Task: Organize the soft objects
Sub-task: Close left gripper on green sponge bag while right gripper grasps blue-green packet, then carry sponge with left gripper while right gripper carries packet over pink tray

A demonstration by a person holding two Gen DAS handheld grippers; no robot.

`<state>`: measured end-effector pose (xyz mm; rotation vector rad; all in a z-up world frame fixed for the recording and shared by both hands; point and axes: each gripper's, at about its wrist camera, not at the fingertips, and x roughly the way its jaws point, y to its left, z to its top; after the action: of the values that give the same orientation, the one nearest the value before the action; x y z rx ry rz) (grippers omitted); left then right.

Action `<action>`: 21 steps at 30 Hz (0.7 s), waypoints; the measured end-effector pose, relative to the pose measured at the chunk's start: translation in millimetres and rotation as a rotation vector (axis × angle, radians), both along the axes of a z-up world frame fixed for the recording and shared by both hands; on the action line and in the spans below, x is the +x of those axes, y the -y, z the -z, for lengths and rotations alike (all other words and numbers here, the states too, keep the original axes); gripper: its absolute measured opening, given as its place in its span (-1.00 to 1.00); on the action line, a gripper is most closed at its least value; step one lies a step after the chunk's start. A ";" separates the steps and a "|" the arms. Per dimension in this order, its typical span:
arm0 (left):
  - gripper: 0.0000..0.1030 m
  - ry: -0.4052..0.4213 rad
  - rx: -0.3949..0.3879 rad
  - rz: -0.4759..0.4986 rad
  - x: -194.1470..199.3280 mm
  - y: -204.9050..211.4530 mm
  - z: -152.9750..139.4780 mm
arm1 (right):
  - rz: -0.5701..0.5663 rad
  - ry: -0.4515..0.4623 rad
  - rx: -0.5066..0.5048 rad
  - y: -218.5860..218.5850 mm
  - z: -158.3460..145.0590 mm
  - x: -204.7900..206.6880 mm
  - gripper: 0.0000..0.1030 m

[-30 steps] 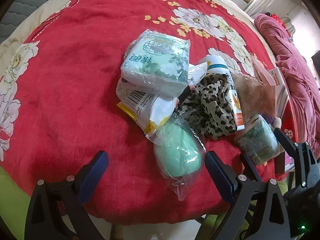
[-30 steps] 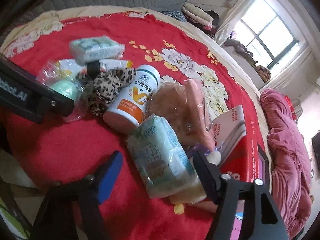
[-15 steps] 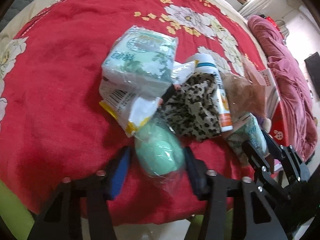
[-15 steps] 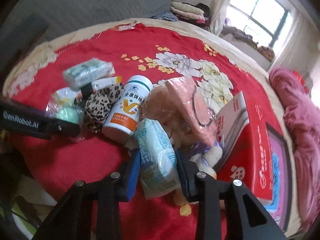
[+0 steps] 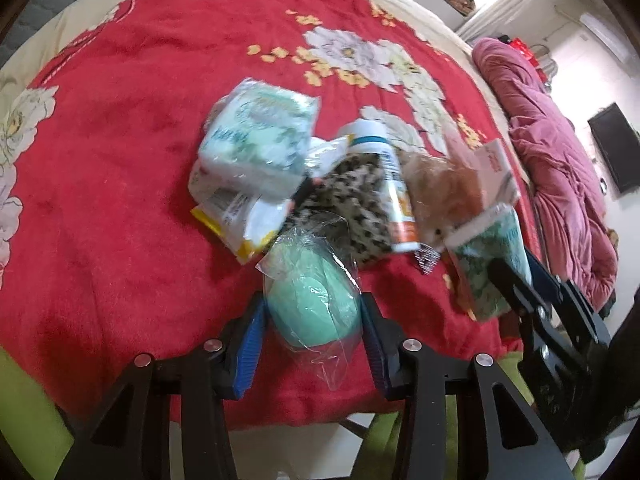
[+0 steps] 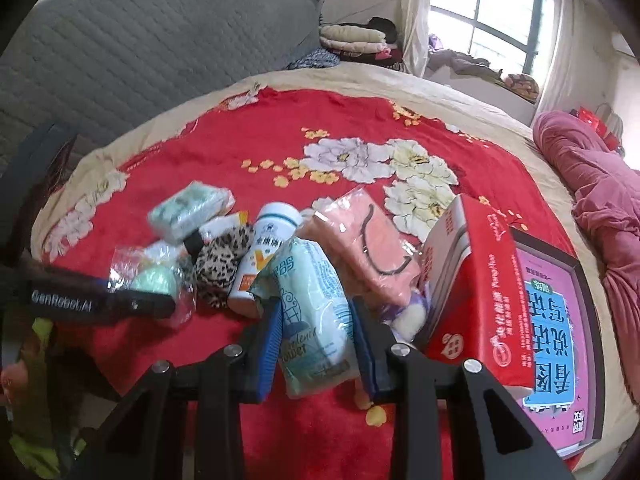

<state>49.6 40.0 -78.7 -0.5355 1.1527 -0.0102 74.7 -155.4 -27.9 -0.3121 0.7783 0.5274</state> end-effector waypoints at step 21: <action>-0.09 0.185 0.088 0.197 0.6 87.0 -83.1 | 0.241 0.027 0.184 90.3 -66.3 -4.9 -0.34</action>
<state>50.2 -46.9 4.5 -0.3340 1.0164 -0.1746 69.8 -245.7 38.4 -0.0533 0.7238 0.3635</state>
